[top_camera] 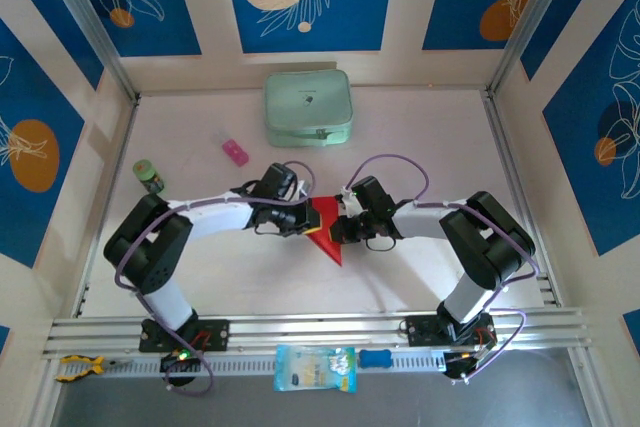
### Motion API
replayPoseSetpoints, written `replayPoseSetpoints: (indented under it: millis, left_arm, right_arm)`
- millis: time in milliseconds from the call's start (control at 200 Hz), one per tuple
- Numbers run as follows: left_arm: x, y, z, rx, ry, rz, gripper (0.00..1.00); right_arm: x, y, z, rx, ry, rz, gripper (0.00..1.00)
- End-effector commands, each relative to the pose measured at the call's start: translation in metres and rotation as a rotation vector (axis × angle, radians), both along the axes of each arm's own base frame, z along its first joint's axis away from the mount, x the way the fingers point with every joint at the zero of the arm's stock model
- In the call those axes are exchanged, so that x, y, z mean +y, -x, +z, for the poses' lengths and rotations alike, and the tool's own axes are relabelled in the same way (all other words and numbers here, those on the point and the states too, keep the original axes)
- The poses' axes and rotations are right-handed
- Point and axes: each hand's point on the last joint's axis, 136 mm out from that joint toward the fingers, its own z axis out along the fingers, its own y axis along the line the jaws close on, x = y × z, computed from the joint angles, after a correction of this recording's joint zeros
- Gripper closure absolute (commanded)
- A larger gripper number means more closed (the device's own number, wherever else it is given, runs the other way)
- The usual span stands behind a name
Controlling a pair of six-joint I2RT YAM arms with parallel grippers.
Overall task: Fold a paper plane with a square sheet of paper (pick it up from the middle)
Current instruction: Third fold the triangle at the center of the table.
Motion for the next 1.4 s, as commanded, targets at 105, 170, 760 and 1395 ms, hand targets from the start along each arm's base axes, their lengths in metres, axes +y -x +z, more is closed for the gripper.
replayPoseSetpoints:
  millis: [105, 170, 760, 1395]
  left_arm:
    - [-0.016, 0.003, 0.003, 0.009, 0.112, 0.060, 0.98]
    - [-0.015, 0.006, -0.003, 0.015, 0.099, 0.066, 0.98]
    - [-0.003, 0.011, -0.032, 0.029, 0.029, 0.080, 0.96]
    - [0.013, 0.024, -0.066, 0.071, -0.081, 0.063, 0.96]
  right_arm:
    - [-0.006, 0.006, -0.012, 0.051, 0.030, -0.010, 0.98]
    - [-0.006, 0.006, -0.012, 0.051, 0.030, -0.011, 0.99]
    - [-0.007, 0.007, -0.012, 0.054, 0.033, -0.013, 0.98]
    - [0.000, 0.002, 0.008, 0.043, -0.010, -0.016, 0.90]
